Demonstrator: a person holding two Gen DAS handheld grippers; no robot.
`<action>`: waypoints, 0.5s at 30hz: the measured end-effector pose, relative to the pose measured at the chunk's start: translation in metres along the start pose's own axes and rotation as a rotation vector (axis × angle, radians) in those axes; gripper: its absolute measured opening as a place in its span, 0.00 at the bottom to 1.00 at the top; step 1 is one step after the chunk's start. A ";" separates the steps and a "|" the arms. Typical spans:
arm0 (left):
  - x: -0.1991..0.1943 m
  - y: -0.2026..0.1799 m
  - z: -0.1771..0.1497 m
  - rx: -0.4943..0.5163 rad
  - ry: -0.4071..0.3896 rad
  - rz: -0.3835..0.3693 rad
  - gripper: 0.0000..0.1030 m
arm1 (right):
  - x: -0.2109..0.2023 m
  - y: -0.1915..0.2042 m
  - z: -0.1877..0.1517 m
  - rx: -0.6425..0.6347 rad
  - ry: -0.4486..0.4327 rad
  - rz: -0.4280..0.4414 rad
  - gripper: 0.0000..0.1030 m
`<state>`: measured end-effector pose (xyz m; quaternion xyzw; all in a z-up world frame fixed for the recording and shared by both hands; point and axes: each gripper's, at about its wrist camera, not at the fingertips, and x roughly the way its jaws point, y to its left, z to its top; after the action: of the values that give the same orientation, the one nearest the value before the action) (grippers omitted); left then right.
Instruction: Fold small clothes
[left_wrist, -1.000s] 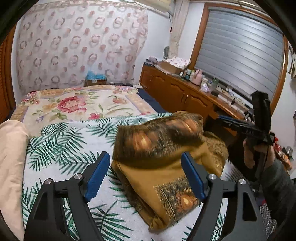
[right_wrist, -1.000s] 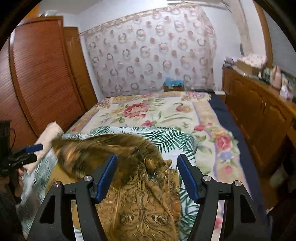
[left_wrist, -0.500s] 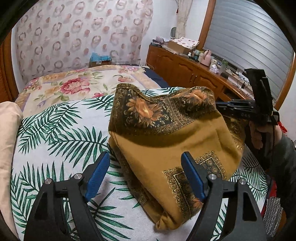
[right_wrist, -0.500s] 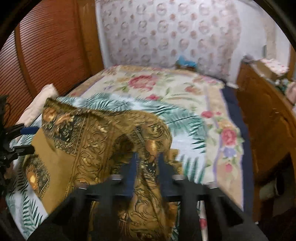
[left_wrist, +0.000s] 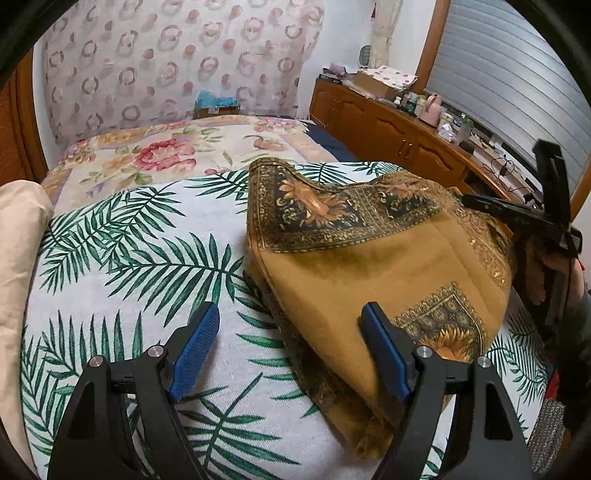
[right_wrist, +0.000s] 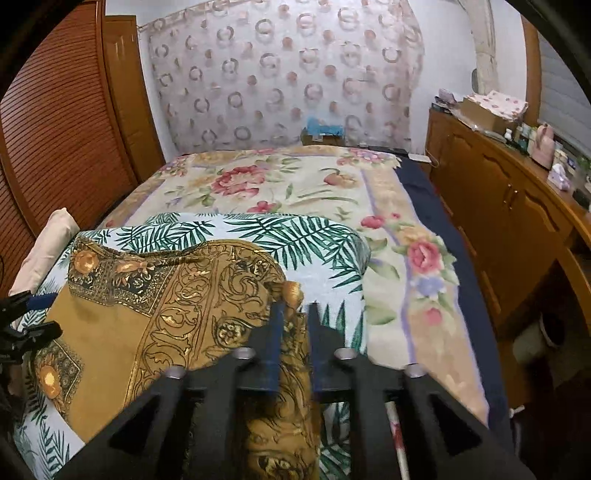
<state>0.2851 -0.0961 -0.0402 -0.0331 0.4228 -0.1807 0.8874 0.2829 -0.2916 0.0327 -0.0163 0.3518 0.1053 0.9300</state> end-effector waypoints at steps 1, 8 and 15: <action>0.001 0.001 0.001 -0.004 0.003 -0.005 0.77 | -0.004 0.001 0.000 -0.002 -0.005 0.008 0.47; 0.015 0.008 0.008 -0.070 0.053 -0.089 0.58 | -0.001 -0.002 -0.017 -0.019 0.061 0.055 0.69; 0.014 0.001 0.003 -0.062 0.068 -0.109 0.39 | 0.011 -0.016 -0.014 0.046 0.124 0.130 0.69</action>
<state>0.2956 -0.0999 -0.0485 -0.0772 0.4554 -0.2166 0.8601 0.2857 -0.3070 0.0145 0.0213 0.4113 0.1562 0.8977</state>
